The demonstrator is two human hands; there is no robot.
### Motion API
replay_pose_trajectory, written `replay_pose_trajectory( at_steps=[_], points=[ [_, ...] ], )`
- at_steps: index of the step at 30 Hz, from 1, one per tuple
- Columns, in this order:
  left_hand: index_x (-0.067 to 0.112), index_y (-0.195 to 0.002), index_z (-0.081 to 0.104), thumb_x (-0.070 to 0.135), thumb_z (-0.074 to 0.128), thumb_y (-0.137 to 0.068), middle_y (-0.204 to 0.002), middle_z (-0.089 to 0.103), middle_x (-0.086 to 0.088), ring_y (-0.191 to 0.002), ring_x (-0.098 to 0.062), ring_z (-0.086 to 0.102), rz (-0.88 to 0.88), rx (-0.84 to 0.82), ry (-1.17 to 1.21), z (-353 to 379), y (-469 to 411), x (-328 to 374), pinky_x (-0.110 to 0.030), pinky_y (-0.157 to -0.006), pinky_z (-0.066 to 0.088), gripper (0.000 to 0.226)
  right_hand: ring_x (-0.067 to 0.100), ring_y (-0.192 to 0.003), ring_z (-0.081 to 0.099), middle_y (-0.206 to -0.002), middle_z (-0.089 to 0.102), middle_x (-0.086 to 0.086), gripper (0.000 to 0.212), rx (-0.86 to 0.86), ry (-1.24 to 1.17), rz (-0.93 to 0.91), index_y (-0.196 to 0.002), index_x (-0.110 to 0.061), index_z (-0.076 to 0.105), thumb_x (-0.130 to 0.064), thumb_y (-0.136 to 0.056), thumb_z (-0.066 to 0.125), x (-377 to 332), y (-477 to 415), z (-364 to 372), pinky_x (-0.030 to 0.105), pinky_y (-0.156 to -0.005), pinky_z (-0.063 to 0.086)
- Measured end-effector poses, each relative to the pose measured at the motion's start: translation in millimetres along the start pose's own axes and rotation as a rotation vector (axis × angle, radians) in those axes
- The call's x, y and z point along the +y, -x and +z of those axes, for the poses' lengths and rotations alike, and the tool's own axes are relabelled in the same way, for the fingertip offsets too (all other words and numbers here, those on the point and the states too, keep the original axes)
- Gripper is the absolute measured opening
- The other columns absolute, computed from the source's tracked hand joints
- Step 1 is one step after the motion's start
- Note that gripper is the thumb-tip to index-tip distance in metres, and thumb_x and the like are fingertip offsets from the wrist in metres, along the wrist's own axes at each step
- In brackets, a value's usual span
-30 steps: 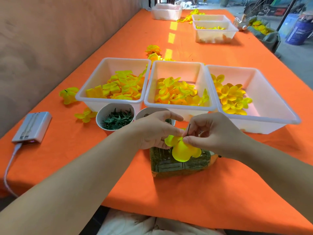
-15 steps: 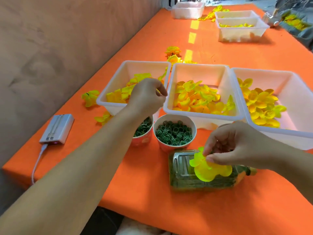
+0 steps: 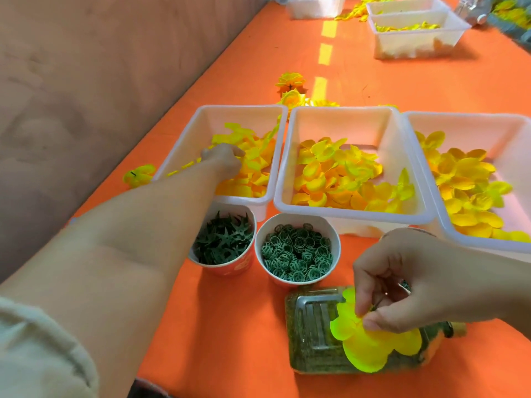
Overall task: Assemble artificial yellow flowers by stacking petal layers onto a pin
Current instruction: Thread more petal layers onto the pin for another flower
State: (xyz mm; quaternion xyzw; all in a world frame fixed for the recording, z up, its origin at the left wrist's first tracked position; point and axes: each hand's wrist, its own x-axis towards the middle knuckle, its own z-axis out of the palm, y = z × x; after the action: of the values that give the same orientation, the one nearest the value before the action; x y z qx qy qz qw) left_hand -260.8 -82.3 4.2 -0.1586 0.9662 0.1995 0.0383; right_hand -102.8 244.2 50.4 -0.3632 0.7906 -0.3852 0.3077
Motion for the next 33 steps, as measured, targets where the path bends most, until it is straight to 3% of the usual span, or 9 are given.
replay_pose_trajectory(
  at_steps=[3, 6, 9, 16, 19, 21, 25, 28, 33],
  points=[
    [0.028, -0.126, 0.068, 0.016, 0.052, -0.091, -0.135, 0.061, -0.012, -0.132, -0.035, 0.045, -0.022, 0.118, 0.099, 6.6, -5.2, -3.2, -0.04, -0.108, 0.043, 0.04, 0.002, -0.052, 0.055, -0.058, 0.063, -0.012, 0.009, -0.009, -0.046, -0.033, -0.078, -0.034, 0.074, -0.038, -0.072, 0.079, 1.1, -0.1, 1.1, 0.024, -0.055, 0.047],
    [0.021, -0.107, 0.075, 0.037, 0.074, -0.082, -0.113, 0.072, -0.008, -0.103, -0.028, 0.066, -0.009, 0.305, 0.199, 4.8, -3.0, -1.9, -0.041, -0.09, 0.055, 0.03, 0.003, -0.052, 0.055, -0.059, 0.063, -0.011, 0.008, -0.003, -0.05, -0.043, -0.077, -0.034, 0.074, -0.033, -0.073, 0.08, 2.3, 0.2, 1.4, 0.023, -0.055, 0.047],
    [0.02, -0.094, 0.074, 0.028, 0.087, -0.071, -0.101, 0.072, -0.007, -0.085, -0.023, 0.067, -0.028, 0.377, 0.3, -1.7, 2.0, -0.7, -0.039, -0.075, 0.06, 0.027, 0.003, -0.053, 0.056, -0.06, 0.064, -0.011, 0.008, 0.004, -0.038, -0.046, -0.077, -0.033, 0.074, -0.032, -0.073, 0.081, 4.0, 1.4, 1.2, 0.023, -0.055, 0.047],
    [0.02, -0.116, 0.049, 0.019, 0.089, -0.069, -0.109, 0.061, -0.005, -0.096, -0.026, 0.059, -0.053, 0.393, 0.274, -23.2, 15.8, 0.9, -0.037, -0.077, 0.05, 0.062, 0.003, -0.055, 0.058, -0.063, 0.066, -0.008, 0.017, 0.033, 0.009, -0.035, -0.082, -0.034, 0.074, -0.046, -0.07, 0.076, 5.6, 4.1, 4.0, 0.025, -0.055, 0.047],
    [0.02, -0.123, 0.052, 0.018, 0.086, -0.074, -0.116, 0.064, -0.008, -0.105, -0.03, 0.061, -0.067, 0.401, 0.238, -33.4, 24.2, -1.6, -0.041, -0.087, 0.052, 0.059, 0.002, -0.052, 0.056, -0.061, 0.065, -0.008, 0.014, 0.032, -0.036, -0.048, -0.082, -0.029, 0.074, -0.039, -0.073, 0.078, 5.6, 4.9, 4.9, 0.02, -0.052, 0.043],
    [0.016, -0.116, 0.061, 0.017, 0.084, -0.075, -0.113, 0.067, -0.011, -0.106, -0.032, 0.063, -0.077, 0.415, 0.208, -40.0, 30.7, -2.7, -0.042, -0.088, 0.053, 0.046, 0.0, -0.05, 0.054, -0.059, 0.063, -0.008, 0.008, 0.026, -0.077, -0.052, -0.08, -0.025, 0.074, -0.03, -0.075, 0.079, 5.5, 5.0, 5.2, 0.014, -0.05, 0.04],
    [0.01, -0.078, 0.067, 0.007, 0.068, -0.079, -0.079, 0.063, -0.015, -0.079, -0.033, 0.062, -0.015, 0.452, 0.187, -48.7, 47.4, 2.9, -0.037, -0.066, 0.047, 0.003, -0.002, -0.052, 0.054, -0.059, 0.063, -0.01, 0.005, 0.054, -0.095, -0.066, -0.079, -0.024, 0.075, -0.025, -0.077, 0.079, 8.2, 6.6, 8.0, 0.012, -0.052, 0.04],
    [0.01, -0.065, 0.06, 0.008, 0.06, -0.079, -0.064, 0.05, -0.009, -0.067, -0.026, 0.046, 0.047, 0.498, 0.262, -50.5, 60.5, 7.6, -0.037, -0.059, 0.039, 0.015, -0.002, -0.052, 0.055, -0.059, 0.065, -0.01, 0.004, 0.074, -0.117, -0.079, -0.079, -0.021, 0.076, -0.022, -0.077, 0.079, 8.7, 8.4, 10.6, 0.011, -0.051, 0.04],
    [0.017, -0.07, 0.069, 0.014, 0.077, -0.074, -0.074, 0.064, -0.005, -0.071, -0.022, 0.059, -0.007, 0.476, 0.631, -54.3, 88.2, 7.9, -0.036, -0.067, 0.054, 0.01, 0.002, -0.054, 0.056, -0.061, 0.066, -0.006, 0.005, 0.131, -0.122, -0.072, -0.079, -0.018, 0.076, -0.02, -0.078, 0.08, 8.3, 10.5, 14.9, 0.014, -0.053, 0.041]
  ],
)
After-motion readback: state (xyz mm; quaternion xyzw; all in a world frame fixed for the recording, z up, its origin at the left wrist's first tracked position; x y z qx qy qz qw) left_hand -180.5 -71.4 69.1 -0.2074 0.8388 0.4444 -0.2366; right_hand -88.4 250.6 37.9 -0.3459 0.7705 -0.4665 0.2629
